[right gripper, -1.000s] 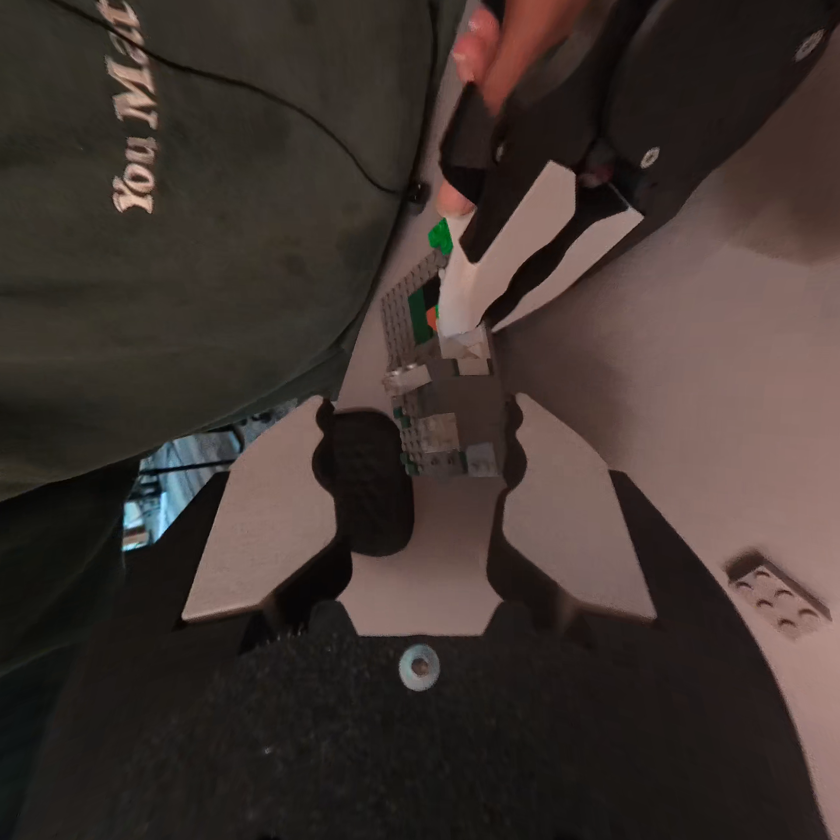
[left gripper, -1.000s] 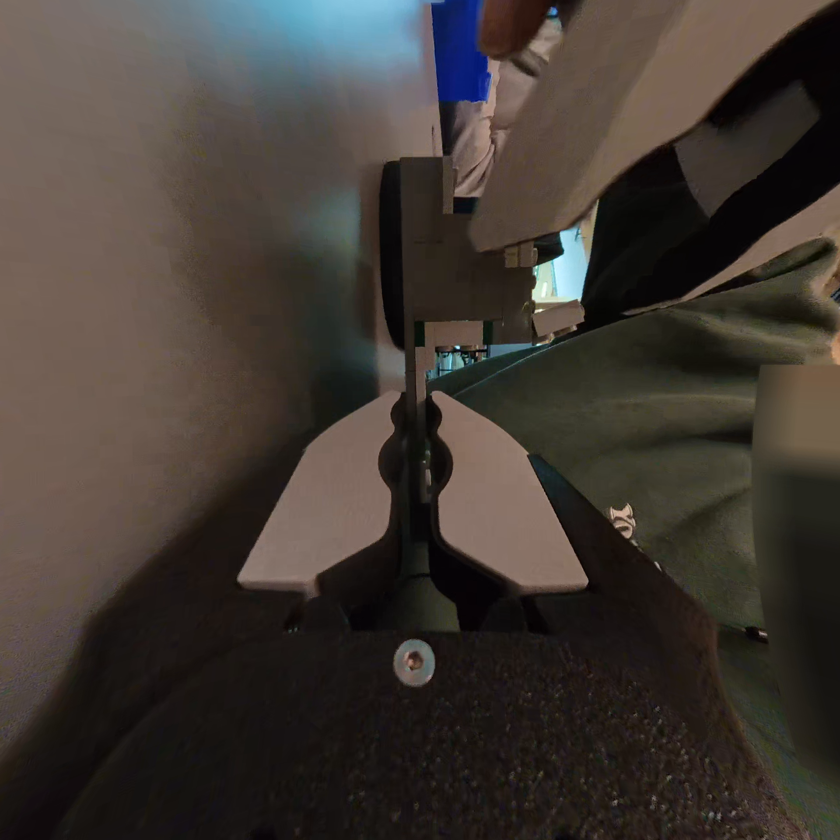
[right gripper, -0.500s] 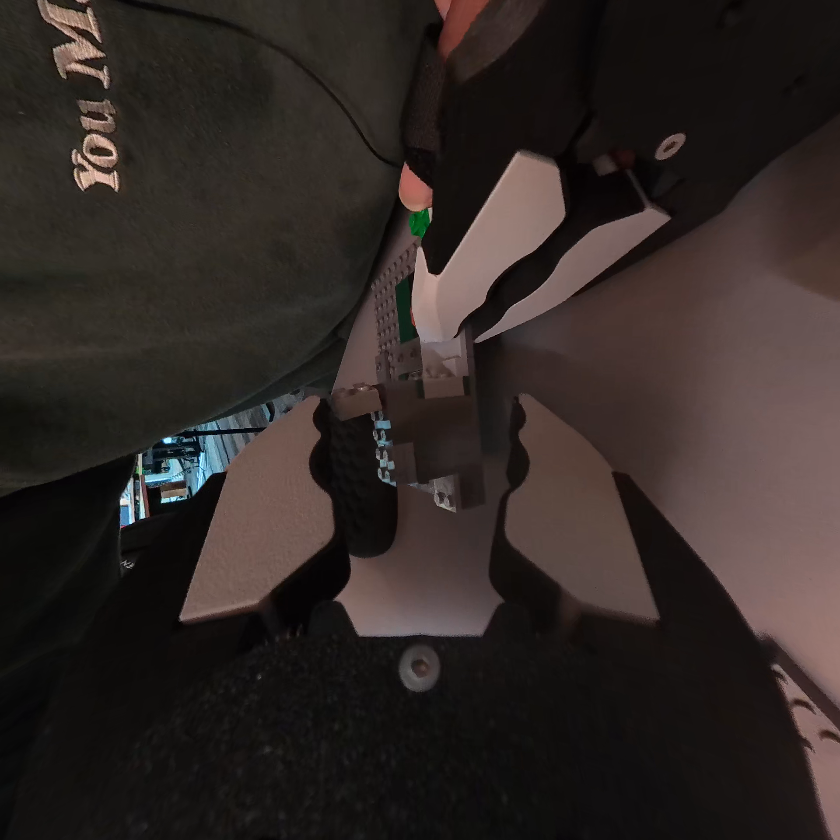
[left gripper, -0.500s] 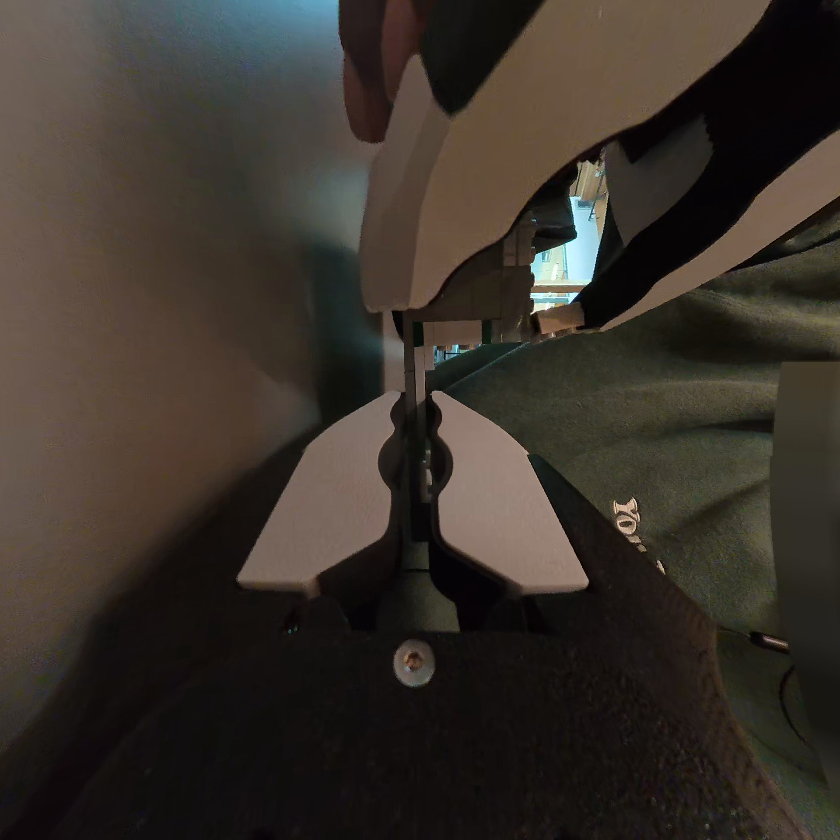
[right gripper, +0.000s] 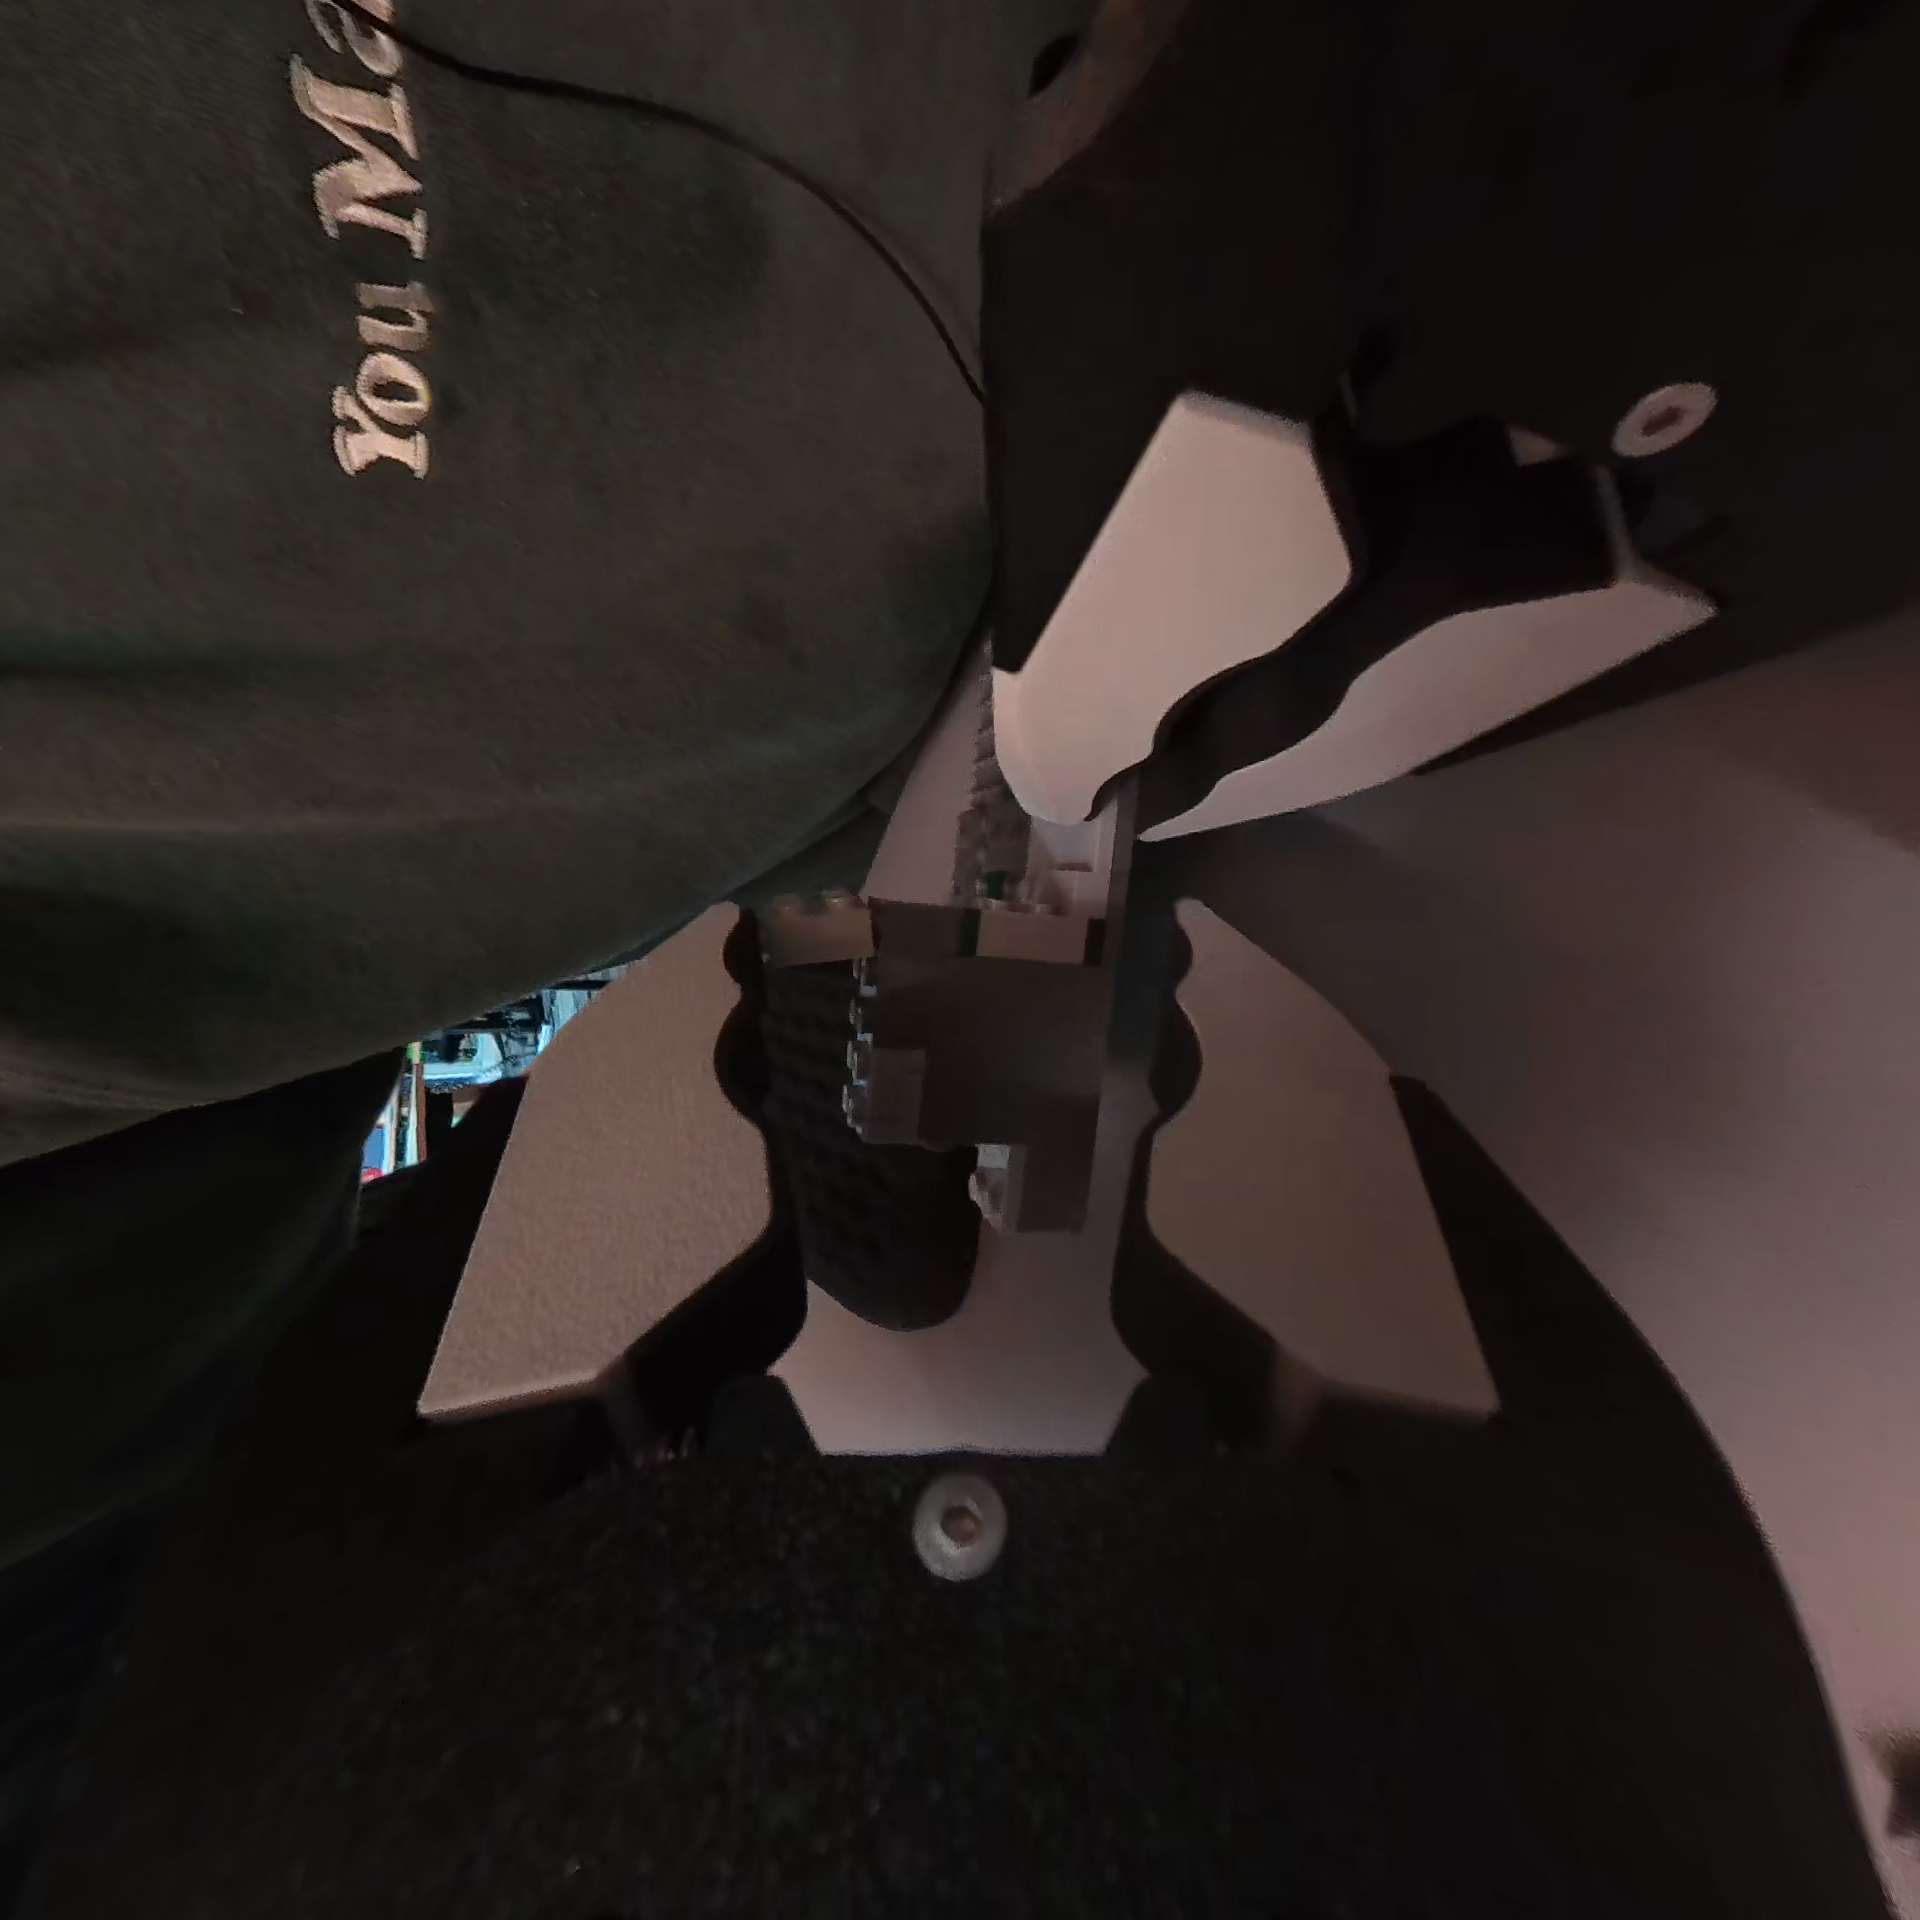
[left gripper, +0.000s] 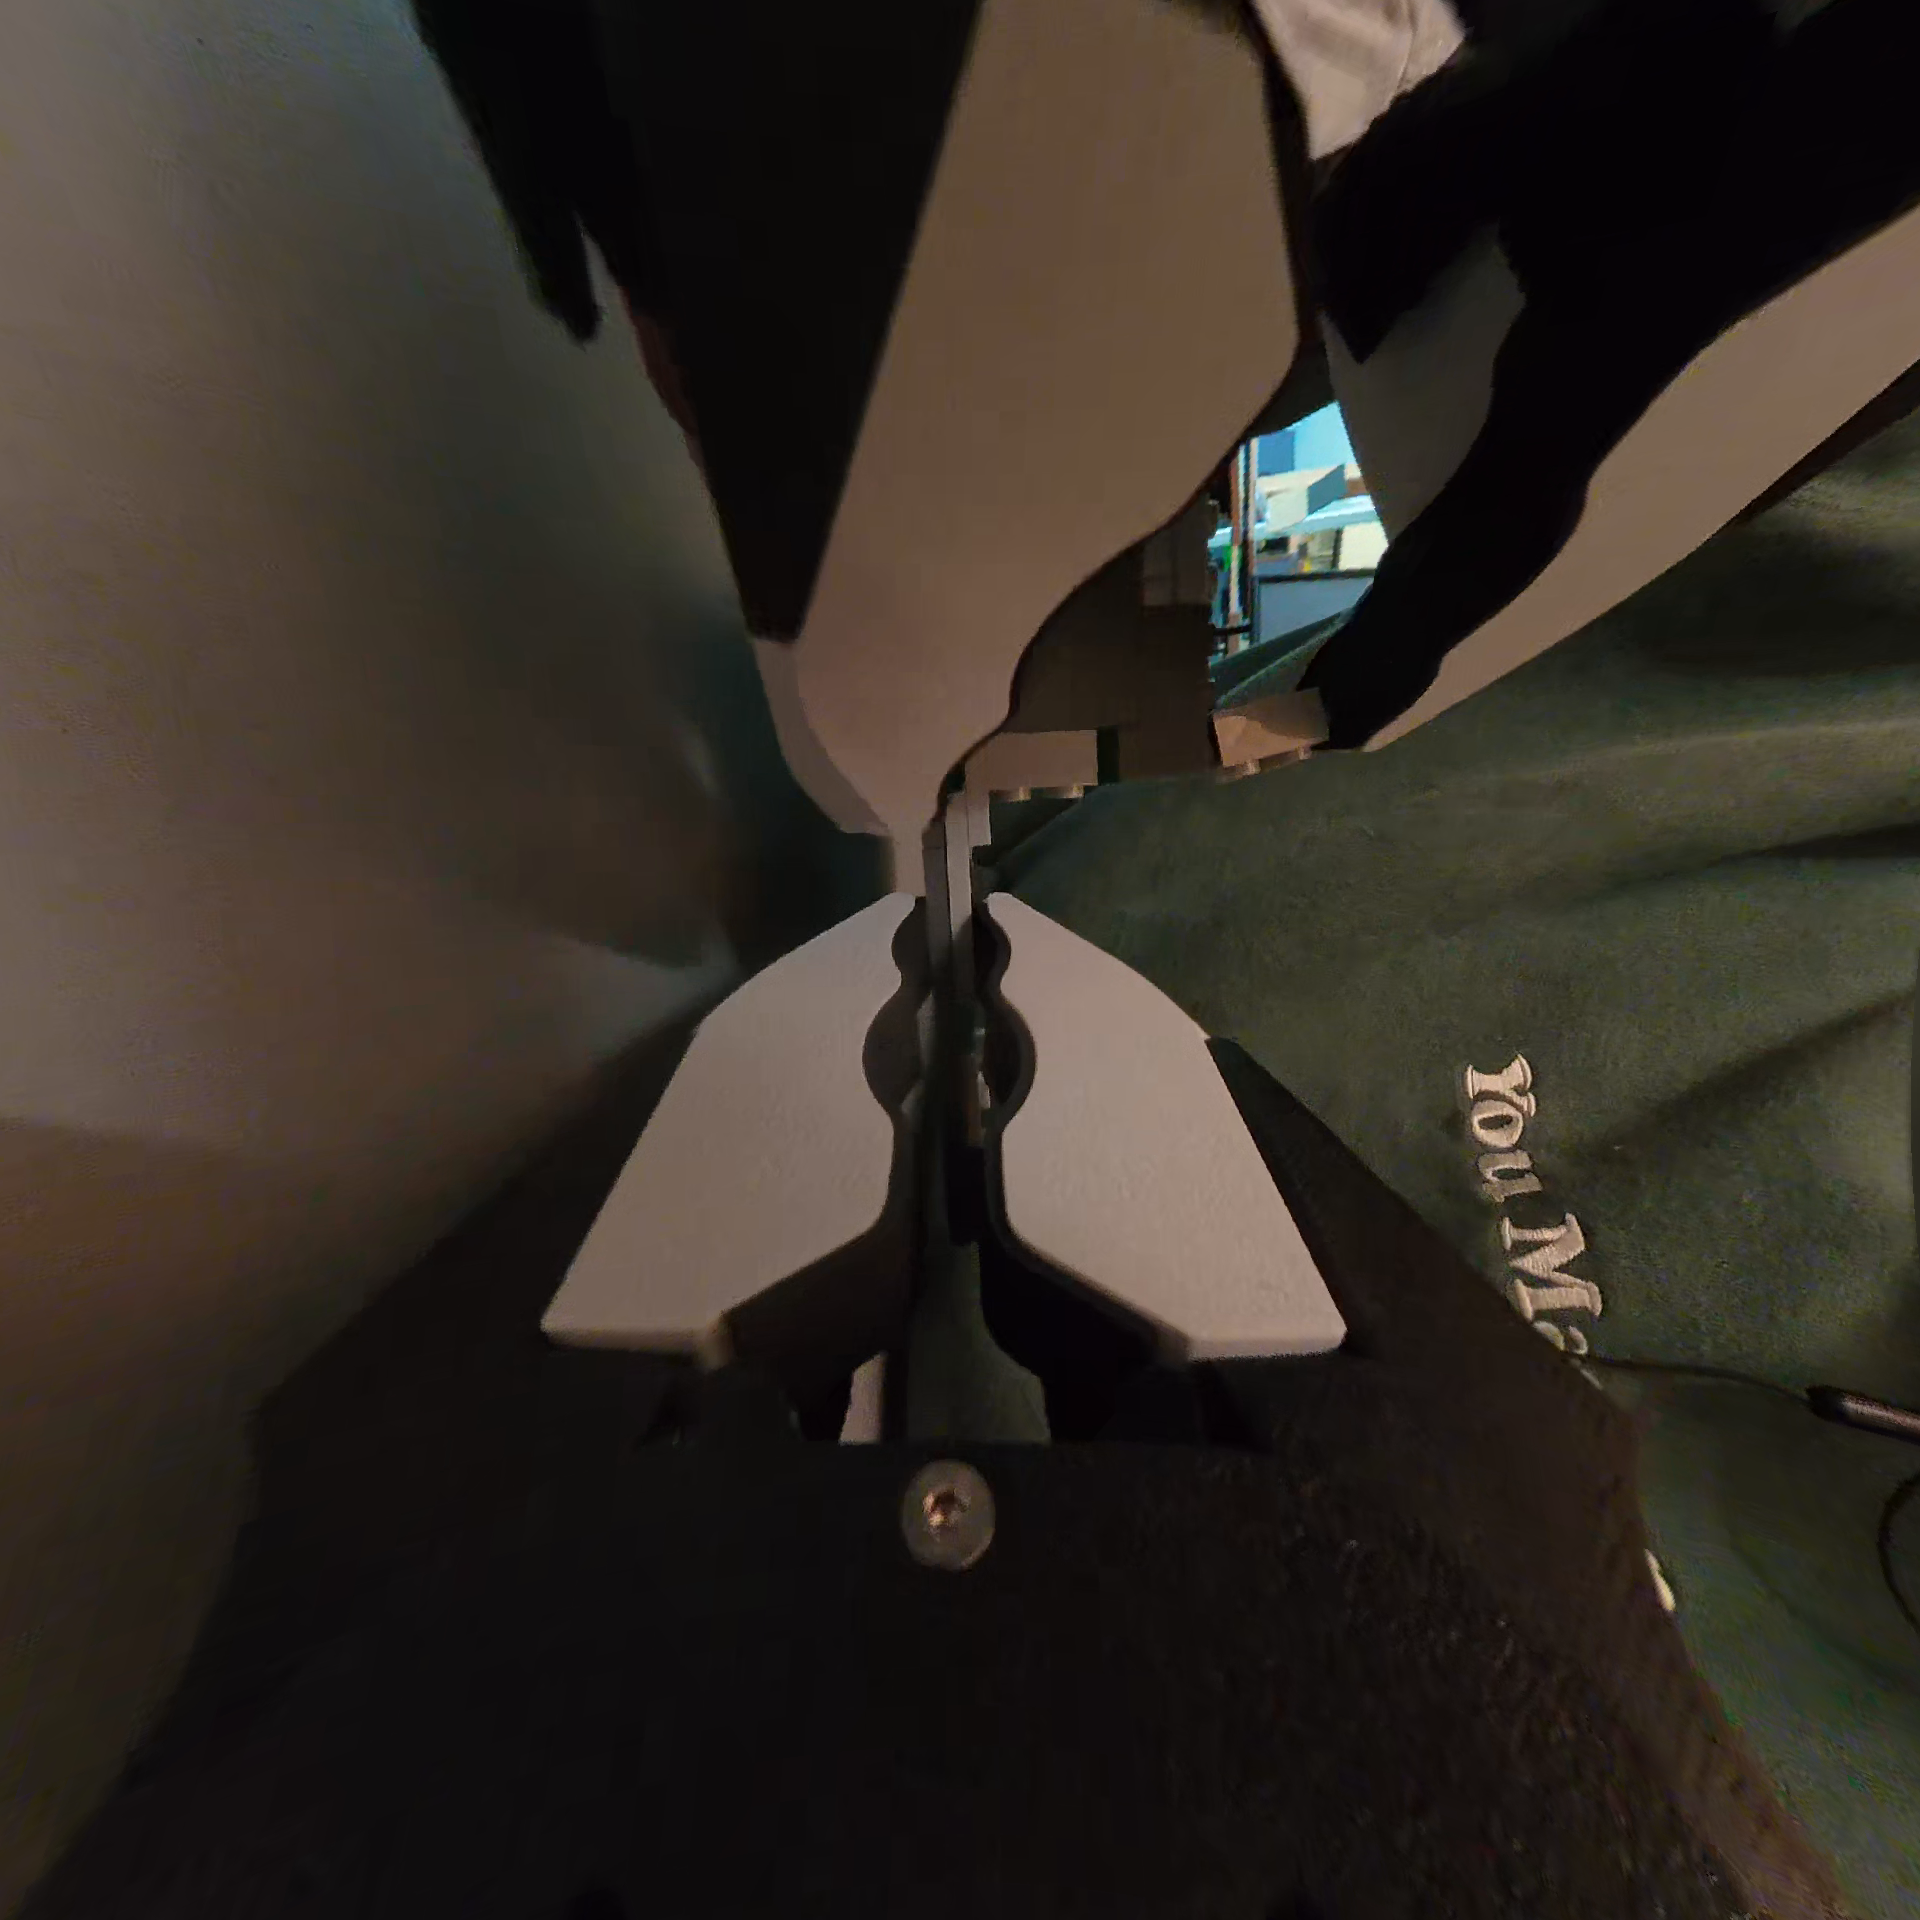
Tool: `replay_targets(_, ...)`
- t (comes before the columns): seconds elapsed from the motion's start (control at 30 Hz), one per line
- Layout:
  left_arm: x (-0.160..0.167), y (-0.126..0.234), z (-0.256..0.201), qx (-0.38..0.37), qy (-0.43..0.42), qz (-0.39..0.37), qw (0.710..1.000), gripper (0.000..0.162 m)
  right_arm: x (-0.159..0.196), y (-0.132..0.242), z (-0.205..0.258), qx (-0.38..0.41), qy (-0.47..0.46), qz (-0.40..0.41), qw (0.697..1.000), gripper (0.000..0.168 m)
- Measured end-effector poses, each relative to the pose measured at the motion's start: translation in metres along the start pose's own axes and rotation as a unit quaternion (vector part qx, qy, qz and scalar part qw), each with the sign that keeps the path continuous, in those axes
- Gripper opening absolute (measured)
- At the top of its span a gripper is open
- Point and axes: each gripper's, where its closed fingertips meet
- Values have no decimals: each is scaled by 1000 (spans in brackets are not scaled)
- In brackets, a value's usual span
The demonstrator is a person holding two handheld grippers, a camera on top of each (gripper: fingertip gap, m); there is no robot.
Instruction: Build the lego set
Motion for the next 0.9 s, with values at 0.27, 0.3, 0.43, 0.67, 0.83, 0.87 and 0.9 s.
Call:
replay_targets(0.27, 5, -1, -2, -16, -12, 24, 1000, 7, -3, -7, 8, -12, -5, -6, 1000, 67)
replay_targets(0.3, 6, -2, -2, -19, -10, 25, 999, 7, -3, -9, 7, -12, -7, -5, 1000, 66)
replay_targets(0.43, 6, -3, -3, -12, 4, 22, 1000, 9, -4, -15, 2, 0, -18, -5, 1000, 65)
replay_targets(0.67, 3, -5, -19, -20, -33, 23, 999, 8, -14, -14, -2, 42, 22, -45, 998, 30)
replay_targets(0.83, 2, -1, -11, -27, -41, 22, 999, 7, -21, 0, 2, 55, 41, -80, 994, 36)
replay_targets(0.87, 2, -1, -11, -27, -40, 23, 999, 7, -21, 1, 1, 60, 42, -81, 994, 37)
replay_targets(0.9, 2, 0, -10, -28, -38, 23, 999, 7, -20, 2, 1, 61, 41, -85, 994, 38)
Point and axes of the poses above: each gripper's, where its closed fingertips meet, y back along the fingers, x out of its underside, z = x × y across the jaws
